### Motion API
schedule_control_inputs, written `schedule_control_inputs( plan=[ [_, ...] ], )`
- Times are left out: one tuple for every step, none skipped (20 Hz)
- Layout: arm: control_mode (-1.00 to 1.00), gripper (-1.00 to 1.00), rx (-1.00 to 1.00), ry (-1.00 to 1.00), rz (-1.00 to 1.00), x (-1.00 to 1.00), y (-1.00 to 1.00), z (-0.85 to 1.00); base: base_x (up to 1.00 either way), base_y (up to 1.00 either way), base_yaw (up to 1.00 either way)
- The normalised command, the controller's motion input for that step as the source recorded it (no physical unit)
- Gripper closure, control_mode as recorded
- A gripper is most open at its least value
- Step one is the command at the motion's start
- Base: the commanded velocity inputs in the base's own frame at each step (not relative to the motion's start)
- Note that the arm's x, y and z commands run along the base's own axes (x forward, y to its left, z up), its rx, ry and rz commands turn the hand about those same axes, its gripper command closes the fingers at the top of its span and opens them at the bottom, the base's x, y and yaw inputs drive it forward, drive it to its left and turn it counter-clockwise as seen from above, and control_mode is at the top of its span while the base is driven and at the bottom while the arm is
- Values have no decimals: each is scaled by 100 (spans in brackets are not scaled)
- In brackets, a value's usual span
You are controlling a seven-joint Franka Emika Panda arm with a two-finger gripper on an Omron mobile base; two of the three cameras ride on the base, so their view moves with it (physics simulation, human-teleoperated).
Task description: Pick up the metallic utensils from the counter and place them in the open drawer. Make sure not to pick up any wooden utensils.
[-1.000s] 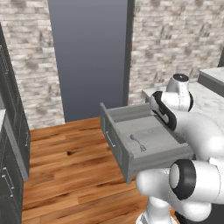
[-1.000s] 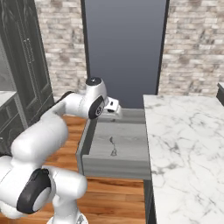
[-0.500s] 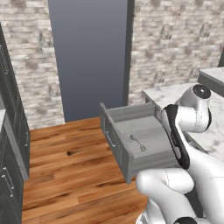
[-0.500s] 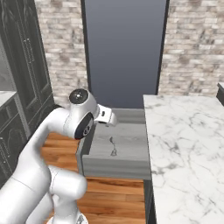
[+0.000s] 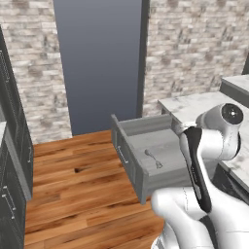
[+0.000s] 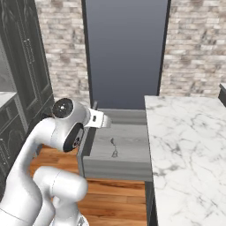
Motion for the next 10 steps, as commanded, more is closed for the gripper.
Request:
schedule_control_inputs(
  plan=[
    [-100,-100,-4,0,0,-45,2,96,0,0,0],
    [-100,-100,-3,-1,0,-51,0,99,0,0,0],
    [-100,-100,-1,0,0,-55,0,91,0,0,0],
    [-100,-100,-1,-1,0,-60,0,88,0,0,0],
    [-100,-100,0,0,0,-59,0,75,0,0,0],
    [-100,-100,0,0,0,-64,0,67,0,0,0],
    [-100,-100,0,0,0,-67,0,58,0,0,0],
    [-100,-100,0,-2,0,-71,2,56,0,0,0],
    [-100,-100,0,-2,0,-69,10,45,0,0,0],
    [-100,-100,0,-6,0,-71,16,44,0,0,0]
  ],
)
